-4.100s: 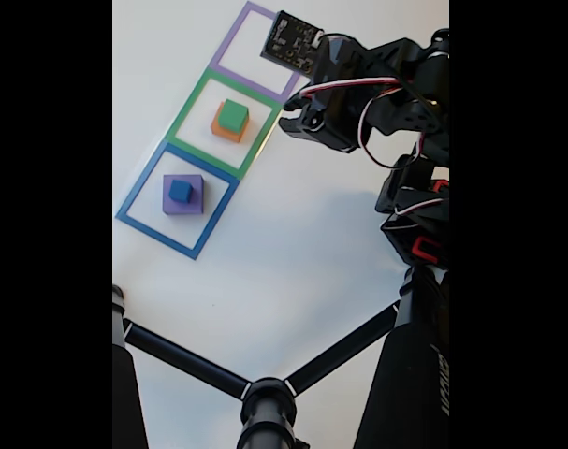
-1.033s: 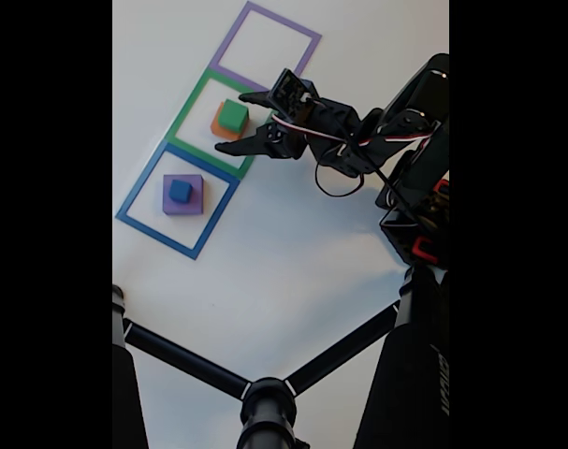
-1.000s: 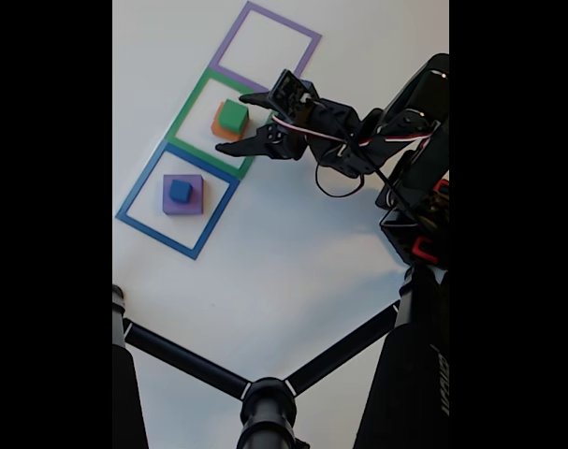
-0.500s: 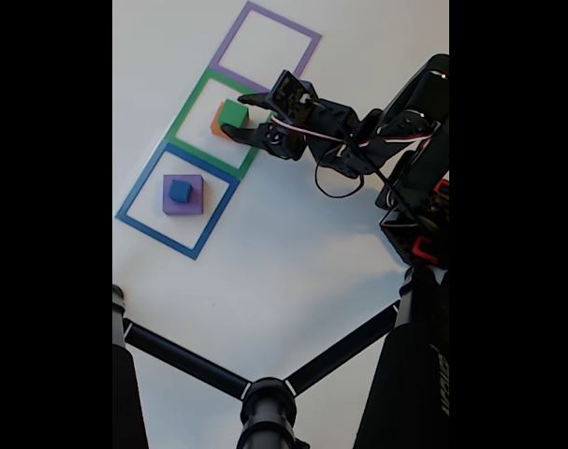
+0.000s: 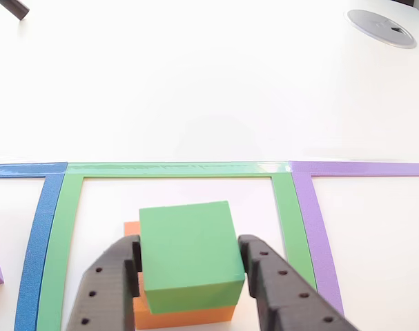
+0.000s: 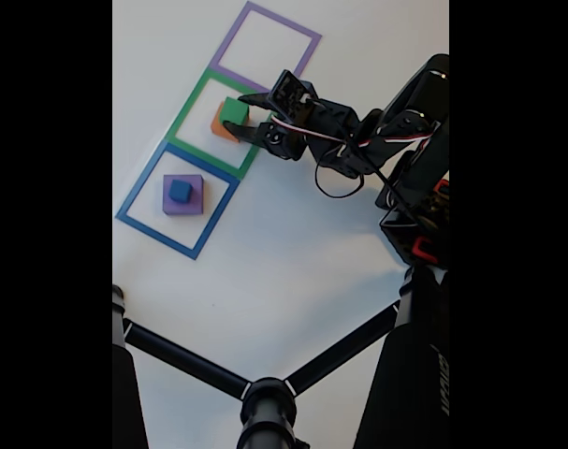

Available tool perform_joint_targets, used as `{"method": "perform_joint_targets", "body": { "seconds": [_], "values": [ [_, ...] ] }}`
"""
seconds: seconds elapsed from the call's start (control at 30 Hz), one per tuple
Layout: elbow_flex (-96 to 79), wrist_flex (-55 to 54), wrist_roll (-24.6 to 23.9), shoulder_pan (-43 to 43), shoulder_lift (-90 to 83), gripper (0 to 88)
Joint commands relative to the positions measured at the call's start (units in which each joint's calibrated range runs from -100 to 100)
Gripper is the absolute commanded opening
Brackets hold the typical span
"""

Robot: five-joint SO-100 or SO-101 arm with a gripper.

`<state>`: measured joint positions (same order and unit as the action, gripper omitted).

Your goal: Tower of hanoi

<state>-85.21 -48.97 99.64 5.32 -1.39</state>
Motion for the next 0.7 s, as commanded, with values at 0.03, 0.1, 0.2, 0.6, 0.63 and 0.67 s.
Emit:
{"method": "perform_joint_targets", "body": {
  "seconds": [0.03, 0.1, 0.2, 0.6, 0.63, 0.67],
  "values": [
    [2.12, 12.05, 0.36, -0.34, -11.32, 9.4],
    [4.49, 23.14, 0.36, -0.24, -18.67, 9.5],
    [9.85, 43.63, 0.36, -0.05, -30.06, 10.1],
    [50.76, 117.96, 0.36, 7.91, -48.06, 9.7],
    [55.40, 122.41, 0.36, 8.48, -47.58, 9.6],
    [59.31, 125.98, 0.36, 8.96, -47.17, 9.5]
  ]
}}
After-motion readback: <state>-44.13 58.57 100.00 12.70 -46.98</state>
